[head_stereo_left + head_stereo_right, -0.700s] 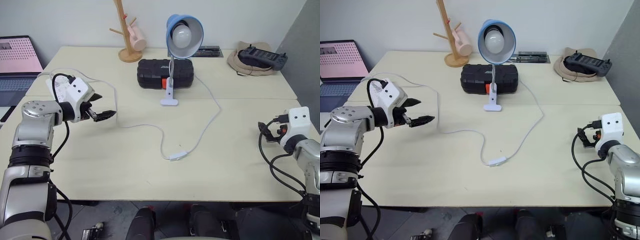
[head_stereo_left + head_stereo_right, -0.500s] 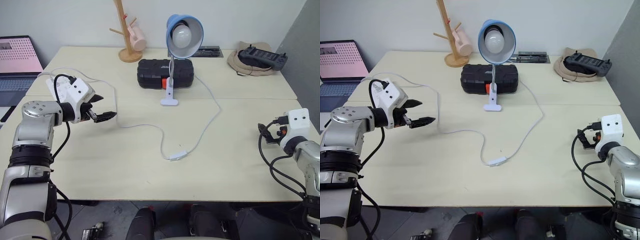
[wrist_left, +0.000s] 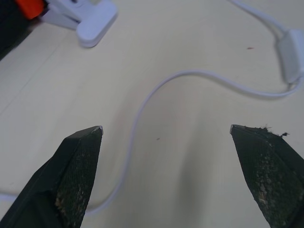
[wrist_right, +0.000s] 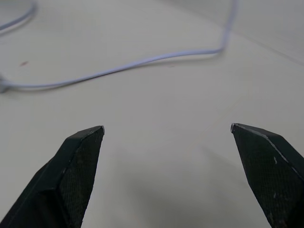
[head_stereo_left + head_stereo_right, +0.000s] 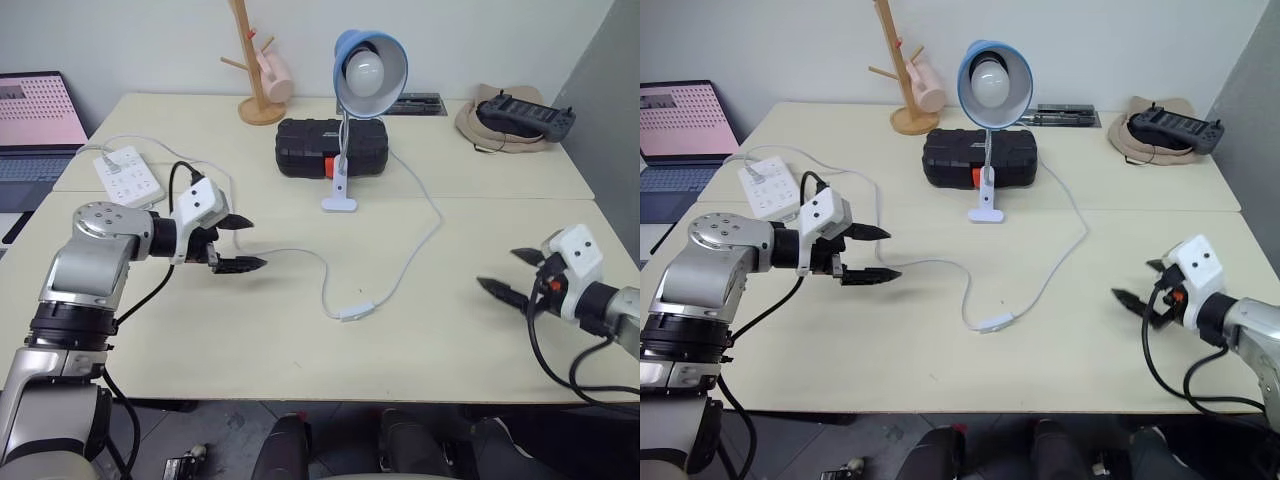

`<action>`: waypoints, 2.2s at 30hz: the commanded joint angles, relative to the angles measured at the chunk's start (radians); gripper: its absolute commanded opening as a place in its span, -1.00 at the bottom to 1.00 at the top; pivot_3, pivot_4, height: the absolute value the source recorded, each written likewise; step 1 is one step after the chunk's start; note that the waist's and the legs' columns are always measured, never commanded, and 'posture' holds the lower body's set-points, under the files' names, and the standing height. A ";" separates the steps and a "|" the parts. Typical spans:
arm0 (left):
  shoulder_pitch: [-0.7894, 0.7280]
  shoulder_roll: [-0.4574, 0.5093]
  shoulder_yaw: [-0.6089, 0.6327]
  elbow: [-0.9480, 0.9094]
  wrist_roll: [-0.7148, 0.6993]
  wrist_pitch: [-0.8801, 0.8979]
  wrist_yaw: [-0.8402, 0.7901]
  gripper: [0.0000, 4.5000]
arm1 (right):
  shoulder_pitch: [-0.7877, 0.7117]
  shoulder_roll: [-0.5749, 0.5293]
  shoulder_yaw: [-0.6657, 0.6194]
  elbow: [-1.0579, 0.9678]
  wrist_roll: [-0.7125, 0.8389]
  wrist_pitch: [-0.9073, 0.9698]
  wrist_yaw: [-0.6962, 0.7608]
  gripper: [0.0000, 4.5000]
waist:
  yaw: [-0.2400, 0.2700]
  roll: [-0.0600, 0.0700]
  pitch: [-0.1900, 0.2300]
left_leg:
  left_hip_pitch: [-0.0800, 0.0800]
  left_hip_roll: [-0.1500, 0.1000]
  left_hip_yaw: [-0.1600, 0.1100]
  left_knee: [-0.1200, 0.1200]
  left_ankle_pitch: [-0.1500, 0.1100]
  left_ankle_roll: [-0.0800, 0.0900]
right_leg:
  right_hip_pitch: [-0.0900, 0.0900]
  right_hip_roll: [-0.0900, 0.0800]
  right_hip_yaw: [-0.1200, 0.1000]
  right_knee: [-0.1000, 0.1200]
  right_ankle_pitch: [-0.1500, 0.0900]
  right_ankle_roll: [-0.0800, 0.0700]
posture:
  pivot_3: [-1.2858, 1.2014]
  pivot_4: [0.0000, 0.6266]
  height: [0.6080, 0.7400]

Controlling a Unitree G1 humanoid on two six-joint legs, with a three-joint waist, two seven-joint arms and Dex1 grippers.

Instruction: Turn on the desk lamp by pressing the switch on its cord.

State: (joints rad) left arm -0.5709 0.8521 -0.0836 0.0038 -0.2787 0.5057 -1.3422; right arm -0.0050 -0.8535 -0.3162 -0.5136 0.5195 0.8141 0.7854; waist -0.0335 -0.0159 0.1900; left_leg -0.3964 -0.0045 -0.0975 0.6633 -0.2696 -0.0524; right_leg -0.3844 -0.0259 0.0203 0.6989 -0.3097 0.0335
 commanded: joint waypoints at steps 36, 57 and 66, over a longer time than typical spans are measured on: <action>0.091 -0.252 -0.323 -0.098 0.177 -0.163 0.154 0.13 | 0.165 0.032 -0.031 -0.181 0.106 0.024 -0.135 1.00 | 0.005 0.000 -0.001 | 0.003 -0.002 -0.002 0.000 0.000 0.000 | 0.005 0.001 -0.002 -0.002 0.000 0.000 | 0.03 -0.52 1.00; 0.026 -0.370 -0.097 -0.074 -0.134 0.237 0.199 -0.83 | 0.064 0.097 -0.029 -0.197 0.243 0.123 -0.226 1.00 | 0.005 -0.001 0.000 | 0.003 -0.001 -0.003 0.000 0.000 0.000 | 0.005 0.001 -0.003 -0.002 0.000 0.000 | 0.03 -0.52 1.00; -0.078 -0.432 0.217 -0.006 -0.530 0.721 0.305 -0.83 | -0.112 0.487 -0.042 -0.044 0.762 0.218 -0.598 1.00 | 0.000 -0.001 -0.001 | 0.004 0.001 -0.006 -0.001 0.000 0.000 | 0.005 0.001 -0.002 -0.001 0.000 0.000 | 0.03 -0.52 1.00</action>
State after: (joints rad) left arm -0.6283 0.4278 0.0797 0.0043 -0.7400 1.1746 -1.0588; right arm -0.0766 -0.3975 -0.3433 -0.5587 1.1366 1.0396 0.2717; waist -0.0330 -0.0164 0.1887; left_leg -0.3924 -0.0035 -0.1048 0.6624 -0.2695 -0.0527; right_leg -0.3795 -0.0258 0.0178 0.6978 -0.3100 0.0335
